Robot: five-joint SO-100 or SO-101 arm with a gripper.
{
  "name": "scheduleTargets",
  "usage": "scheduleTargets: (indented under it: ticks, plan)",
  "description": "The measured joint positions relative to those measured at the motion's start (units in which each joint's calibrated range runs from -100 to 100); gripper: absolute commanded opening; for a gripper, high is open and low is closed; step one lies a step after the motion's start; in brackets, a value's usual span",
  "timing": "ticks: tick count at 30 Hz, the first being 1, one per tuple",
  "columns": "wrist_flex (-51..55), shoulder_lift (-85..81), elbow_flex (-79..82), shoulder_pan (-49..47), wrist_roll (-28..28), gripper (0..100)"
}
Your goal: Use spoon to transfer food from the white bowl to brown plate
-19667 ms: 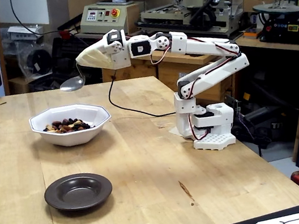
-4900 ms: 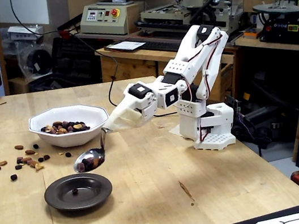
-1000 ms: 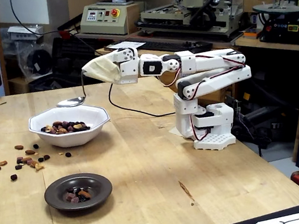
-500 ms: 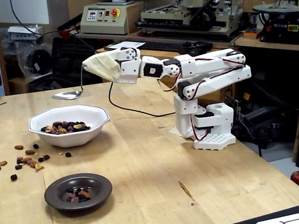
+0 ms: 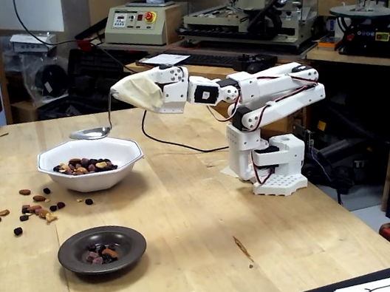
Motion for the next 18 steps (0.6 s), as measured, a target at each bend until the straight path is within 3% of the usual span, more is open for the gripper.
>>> scheduleTargets:
  ticks: [18]
  plan:
    - [-0.32, -0.34, 5.39, -1.02, 0.00, 4]
